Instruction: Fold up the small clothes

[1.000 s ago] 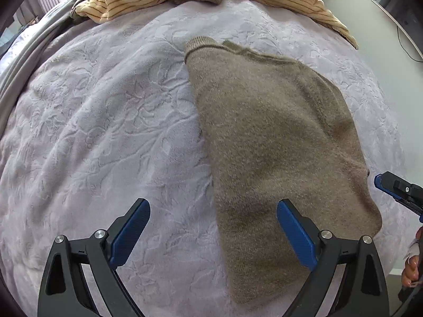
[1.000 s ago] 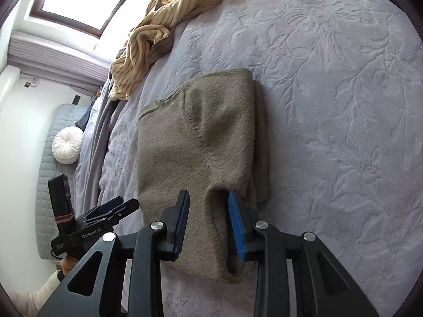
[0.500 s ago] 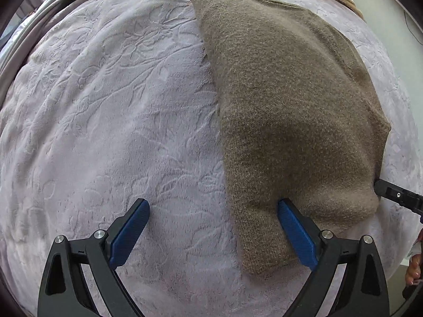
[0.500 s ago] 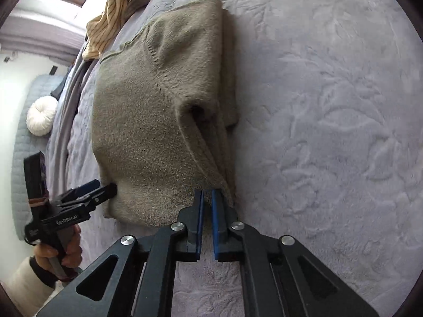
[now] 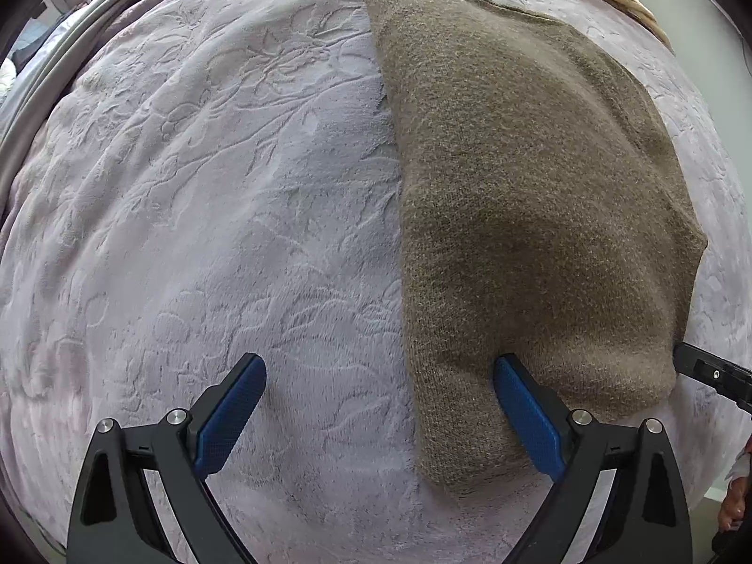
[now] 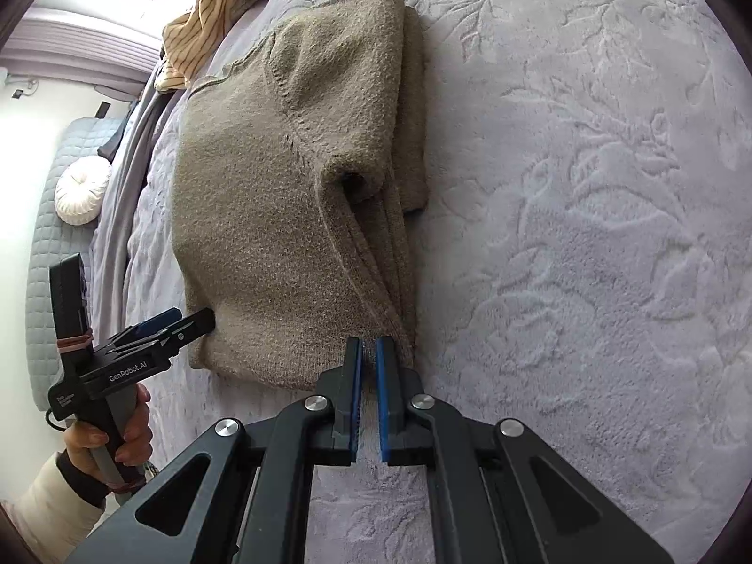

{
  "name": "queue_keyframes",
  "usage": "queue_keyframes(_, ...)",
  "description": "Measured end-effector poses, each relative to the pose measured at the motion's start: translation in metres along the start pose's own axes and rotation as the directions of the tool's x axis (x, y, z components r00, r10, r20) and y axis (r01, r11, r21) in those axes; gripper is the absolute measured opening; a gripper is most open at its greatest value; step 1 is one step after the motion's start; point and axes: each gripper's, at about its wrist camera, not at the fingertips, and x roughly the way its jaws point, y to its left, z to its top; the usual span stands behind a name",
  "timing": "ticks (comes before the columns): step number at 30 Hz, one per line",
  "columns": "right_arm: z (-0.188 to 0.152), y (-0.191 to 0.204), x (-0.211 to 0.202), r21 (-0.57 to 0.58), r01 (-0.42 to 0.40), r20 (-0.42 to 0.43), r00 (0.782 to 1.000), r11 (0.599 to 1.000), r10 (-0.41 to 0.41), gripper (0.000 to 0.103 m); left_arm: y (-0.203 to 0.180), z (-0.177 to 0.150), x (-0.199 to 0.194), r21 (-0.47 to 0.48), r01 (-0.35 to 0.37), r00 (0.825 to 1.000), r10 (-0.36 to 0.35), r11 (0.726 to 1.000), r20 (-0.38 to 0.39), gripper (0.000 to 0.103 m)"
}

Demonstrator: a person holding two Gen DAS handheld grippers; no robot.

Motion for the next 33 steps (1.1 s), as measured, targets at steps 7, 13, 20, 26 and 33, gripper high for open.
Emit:
queue_keyframes(7,0.008,0.003,-0.016,-0.002,-0.002,0.023,1.000,1.000,0.002,0.009,-0.011,-0.004,-0.014,-0.002,-0.024,1.000,0.024,1.000,-0.005,0.098)
queue_keyframes(13,0.015,-0.007,-0.024,0.044,-0.013,0.045,0.999,0.999,0.011,0.009,-0.013,0.001,-0.017,-0.005,-0.034,0.999,0.034,0.999,-0.015,0.098)
queue_keyframes(20,0.020,-0.013,-0.023,0.072,-0.046,0.038,0.998,0.996,0.044,0.019,-0.010,0.008,-0.031,-0.058,-0.022,1.000,0.022,0.998,0.005,0.098)
queue_keyframes(26,0.026,-0.009,-0.028,0.064,-0.051,0.057,0.997,0.997,0.048,0.050,-0.013,0.016,-0.046,-0.078,-0.013,0.999,0.016,0.997,0.040,0.103)
queue_keyframes(33,0.024,-0.012,-0.024,0.080,-0.065,0.037,0.997,0.995,0.063,0.060,-0.022,0.020,-0.047,-0.059,-0.020,1.000,0.020,0.998,-0.007,0.103)
